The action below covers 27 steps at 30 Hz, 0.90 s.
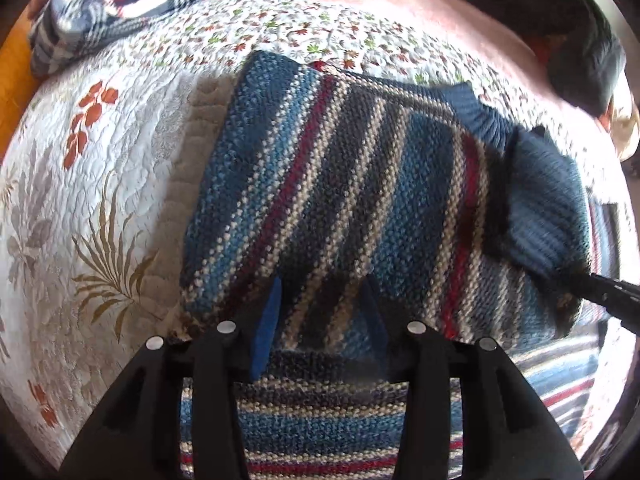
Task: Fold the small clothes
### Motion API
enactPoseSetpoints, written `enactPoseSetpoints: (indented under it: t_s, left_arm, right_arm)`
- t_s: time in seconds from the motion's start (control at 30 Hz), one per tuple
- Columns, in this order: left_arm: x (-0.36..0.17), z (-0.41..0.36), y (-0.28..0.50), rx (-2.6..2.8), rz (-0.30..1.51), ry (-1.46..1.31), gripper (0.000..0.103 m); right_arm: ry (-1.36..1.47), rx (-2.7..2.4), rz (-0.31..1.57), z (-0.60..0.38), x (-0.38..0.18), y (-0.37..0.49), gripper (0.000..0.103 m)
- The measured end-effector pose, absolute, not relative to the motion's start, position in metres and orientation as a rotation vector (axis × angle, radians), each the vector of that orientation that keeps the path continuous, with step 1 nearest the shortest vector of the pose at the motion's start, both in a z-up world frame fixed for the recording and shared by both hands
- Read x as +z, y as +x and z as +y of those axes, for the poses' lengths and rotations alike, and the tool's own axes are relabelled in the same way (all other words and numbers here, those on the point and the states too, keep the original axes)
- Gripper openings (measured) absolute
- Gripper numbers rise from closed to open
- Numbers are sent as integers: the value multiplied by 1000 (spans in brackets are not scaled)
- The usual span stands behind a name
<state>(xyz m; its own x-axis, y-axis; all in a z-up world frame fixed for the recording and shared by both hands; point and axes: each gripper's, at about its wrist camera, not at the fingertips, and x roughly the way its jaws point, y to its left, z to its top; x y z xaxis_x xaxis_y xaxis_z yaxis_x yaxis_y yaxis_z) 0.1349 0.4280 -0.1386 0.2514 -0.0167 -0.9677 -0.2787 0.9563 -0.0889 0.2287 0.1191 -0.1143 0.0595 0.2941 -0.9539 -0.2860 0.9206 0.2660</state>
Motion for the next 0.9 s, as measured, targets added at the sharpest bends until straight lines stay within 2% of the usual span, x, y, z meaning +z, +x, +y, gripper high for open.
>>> enactPoseSetpoints:
  t_s: [0.03, 0.2, 0.3, 0.33, 0.6, 0.63, 0.73, 0.9]
  left_arm:
    - [-138, 428, 135, 180, 1308, -262, 43]
    - [-126, 441, 136, 174, 1278, -362, 44]
    - [-114, 448, 134, 173, 1245, -383, 45]
    - [-113, 450, 135, 169, 1241, -388, 45]
    - [-131, 450, 131, 166, 1293, -410, 45]
    - [-134, 450, 130, 169, 1298, -410, 45]
    - [-136, 445, 131, 171, 1300, -372, 47]
    - [-137, 436, 133, 171, 1298, -319, 50]
  right_arm:
    - [-13, 422, 1435, 120, -113, 227, 29]
    - [-132, 380, 1286, 120, -72, 218, 30]
    - [-215, 451, 1245, 148, -55, 212, 41]
    - [-237, 479, 1248, 159, -55, 211, 43]
    - [-356, 412, 1310, 229, -100, 232, 43]
    - [-374, 384, 1326, 231, -107, 235, 33]
    - [-403, 360, 1323, 230, -114, 239, 13]
    - [-237, 386, 1270, 187, -82, 234, 11]
